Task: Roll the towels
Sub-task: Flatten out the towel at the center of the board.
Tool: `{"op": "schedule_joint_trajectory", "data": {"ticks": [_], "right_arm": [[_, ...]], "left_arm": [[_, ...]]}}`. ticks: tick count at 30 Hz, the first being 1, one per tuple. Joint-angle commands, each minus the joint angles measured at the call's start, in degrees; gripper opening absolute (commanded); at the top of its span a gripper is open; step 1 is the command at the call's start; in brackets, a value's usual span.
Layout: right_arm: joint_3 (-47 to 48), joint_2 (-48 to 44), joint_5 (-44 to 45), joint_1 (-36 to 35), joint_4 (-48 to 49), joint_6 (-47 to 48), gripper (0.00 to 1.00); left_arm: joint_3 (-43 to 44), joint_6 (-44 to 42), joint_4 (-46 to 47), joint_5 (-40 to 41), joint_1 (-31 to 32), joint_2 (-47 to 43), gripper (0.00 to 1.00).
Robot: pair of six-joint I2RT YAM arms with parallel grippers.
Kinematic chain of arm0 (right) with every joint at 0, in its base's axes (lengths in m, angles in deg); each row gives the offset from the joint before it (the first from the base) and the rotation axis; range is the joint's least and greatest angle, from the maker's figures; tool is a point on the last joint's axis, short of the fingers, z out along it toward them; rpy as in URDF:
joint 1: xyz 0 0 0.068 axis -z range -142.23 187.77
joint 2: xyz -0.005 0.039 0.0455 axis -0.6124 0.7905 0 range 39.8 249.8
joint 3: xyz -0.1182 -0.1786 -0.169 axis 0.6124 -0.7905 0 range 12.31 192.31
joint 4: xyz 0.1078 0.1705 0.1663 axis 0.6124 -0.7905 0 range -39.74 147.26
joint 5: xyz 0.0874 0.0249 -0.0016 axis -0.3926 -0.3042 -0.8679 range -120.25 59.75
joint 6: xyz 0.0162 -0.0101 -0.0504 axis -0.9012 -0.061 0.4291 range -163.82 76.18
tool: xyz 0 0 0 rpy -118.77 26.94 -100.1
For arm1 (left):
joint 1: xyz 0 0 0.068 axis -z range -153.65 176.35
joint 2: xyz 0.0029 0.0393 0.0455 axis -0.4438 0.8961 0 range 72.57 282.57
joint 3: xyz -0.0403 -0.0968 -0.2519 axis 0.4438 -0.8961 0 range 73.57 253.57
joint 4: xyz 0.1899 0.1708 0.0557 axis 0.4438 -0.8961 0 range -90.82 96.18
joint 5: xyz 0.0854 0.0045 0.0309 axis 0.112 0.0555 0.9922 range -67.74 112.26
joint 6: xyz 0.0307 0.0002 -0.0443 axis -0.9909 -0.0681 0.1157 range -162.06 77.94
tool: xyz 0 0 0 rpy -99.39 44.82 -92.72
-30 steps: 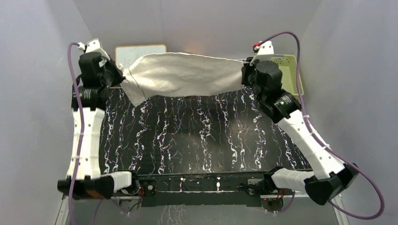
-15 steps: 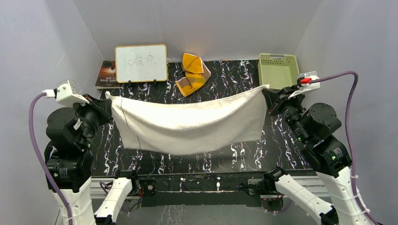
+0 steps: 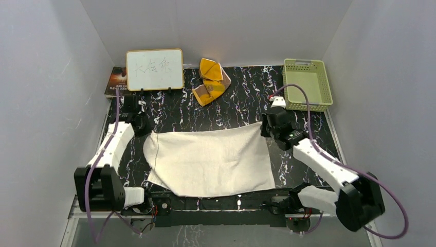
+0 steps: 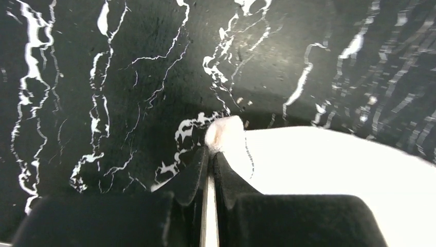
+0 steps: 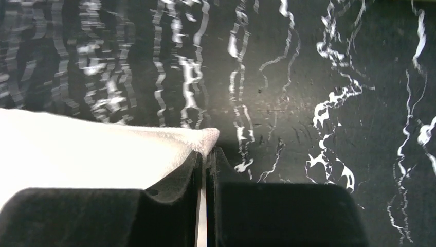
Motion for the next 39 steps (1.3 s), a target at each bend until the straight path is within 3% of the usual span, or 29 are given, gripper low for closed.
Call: {"op": "schedule_joint_trajectory", "data": {"ticks": [1,6,8,11,13,16,22,27,28,32,39], "right_arm": [[-0.6,9.8,1.9,5.5,16.4,-5.4,0.00],[6.3,24.0,-1.3,12.1,19.7,-5.5,0.02],[10.6,29.0,-3.9,13.7,18.7,-4.3,0.23],[14.8,32.1,-4.2,14.2,16.8,-2.6,0.42],[15.1,31.1,-4.6,14.1,16.9,-1.8,0.54],[13.9,28.3,-6.5,14.1,16.5,-0.5,0.60],[13.6,28.2,-17.7,10.0,14.1,2.9,0.49],[12.3,33.5,-27.6,7.0,17.1,-1.2,0.04],[11.8,34.3,-28.1,7.0,18.2,-2.0,0.00],[12.6,38.0,-29.0,8.0,20.1,-2.9,0.00],[18.3,44.8,-27.6,10.5,20.0,-1.6,0.00]], "left_arm": [[0.2,-0.3,10.9,2.7,-1.0,10.1,0.00],[8.3,-1.5,14.3,2.7,-3.0,24.7,0.00],[12.3,-2.3,14.2,1.1,-4.7,29.1,0.05],[16.7,-3.3,13.7,-1.6,-7.1,32.1,0.25],[17.7,-4.4,13.7,-2.8,-8.3,30.6,0.44],[16.3,-5.4,13.8,-4.7,-8.4,26.2,0.61],[4.1,-1.2,16.0,-18.2,-8.2,16.4,0.67],[-5.5,2.4,19.8,-26.5,-7.7,8.0,0.67],[-6.4,2.6,19.9,-27.2,-7.7,6.4,0.67],[-7.3,1.6,19.5,-29.1,-7.7,4.3,0.67],[-4.0,1.9,22.2,-25.6,-7.7,12.2,0.66]]}}
